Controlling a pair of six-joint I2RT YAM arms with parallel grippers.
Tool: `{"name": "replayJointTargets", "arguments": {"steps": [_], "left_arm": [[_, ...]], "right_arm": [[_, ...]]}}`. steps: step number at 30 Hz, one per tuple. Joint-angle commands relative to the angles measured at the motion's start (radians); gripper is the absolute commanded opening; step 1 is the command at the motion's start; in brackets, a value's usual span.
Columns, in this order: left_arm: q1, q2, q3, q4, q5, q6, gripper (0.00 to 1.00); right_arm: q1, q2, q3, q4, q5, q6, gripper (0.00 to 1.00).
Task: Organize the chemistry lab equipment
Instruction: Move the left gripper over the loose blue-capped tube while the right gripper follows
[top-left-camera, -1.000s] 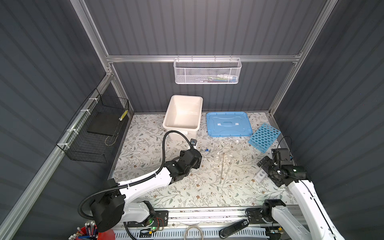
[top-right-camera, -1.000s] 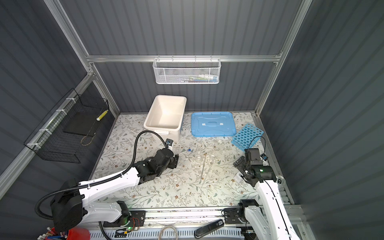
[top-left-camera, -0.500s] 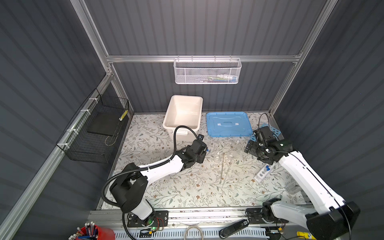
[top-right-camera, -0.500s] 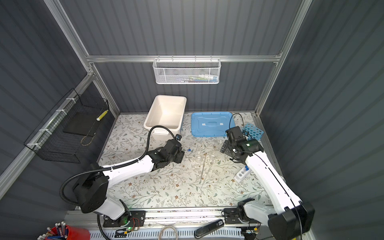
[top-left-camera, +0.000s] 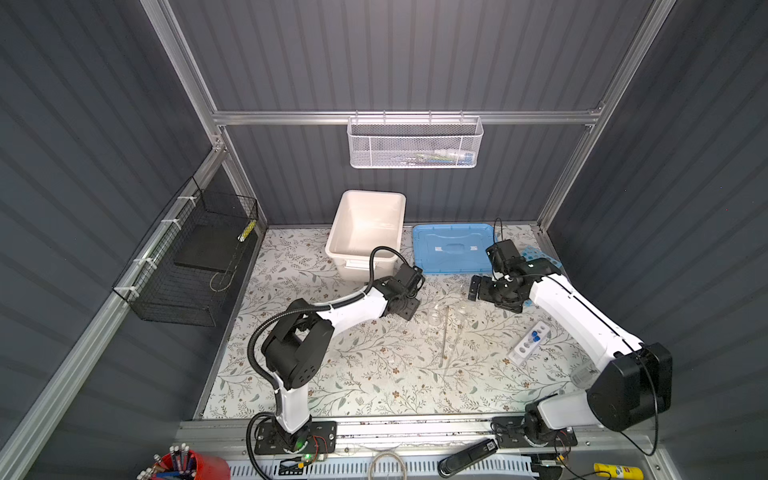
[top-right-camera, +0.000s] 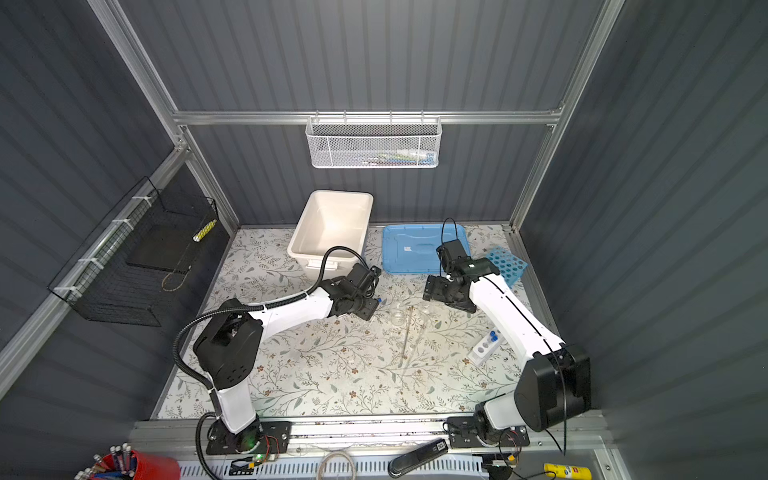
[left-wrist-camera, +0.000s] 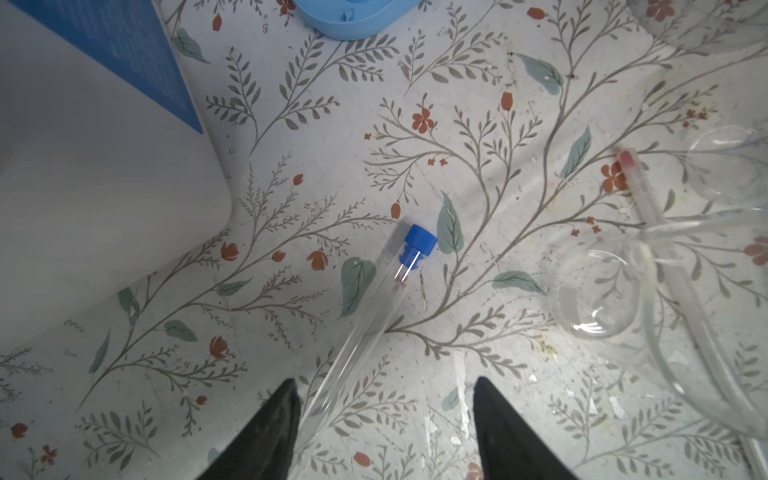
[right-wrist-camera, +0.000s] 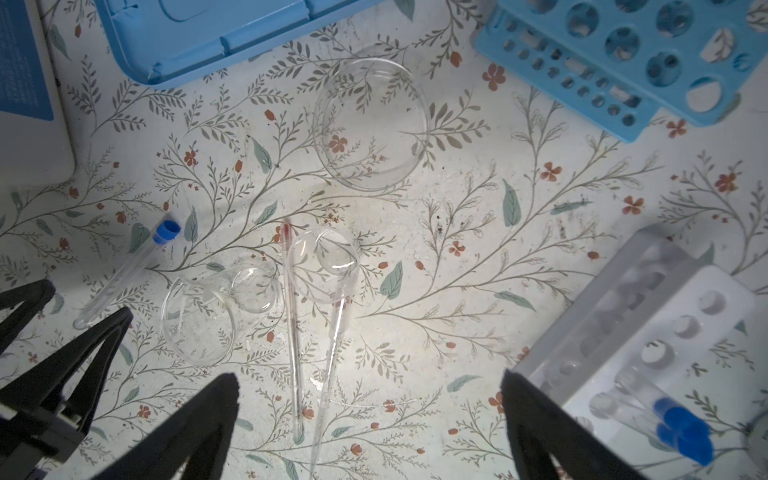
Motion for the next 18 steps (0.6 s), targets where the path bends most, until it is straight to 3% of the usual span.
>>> {"name": "replayJointTargets", "arguments": {"steps": [1,9,18], "left_arm": [[0.014,0.036,0.067,-0.116,0.053,0.067,0.67],[0.028,0.090,0.151,-0.238,0.130,0.113,0.63],[0.056,0.149,0.202,-0.295,0.146,0.158,0.58]], "right_arm": [[-0.032,0.001,-0.007,0.029,-0.104,-0.051,0.99],[-0.095,-0.003,-0.034,0.044,-0.175,-0.085,0.99],[-0.115,-0.001,-0.048,0.059,-0.204,-0.102,0.99]]}}
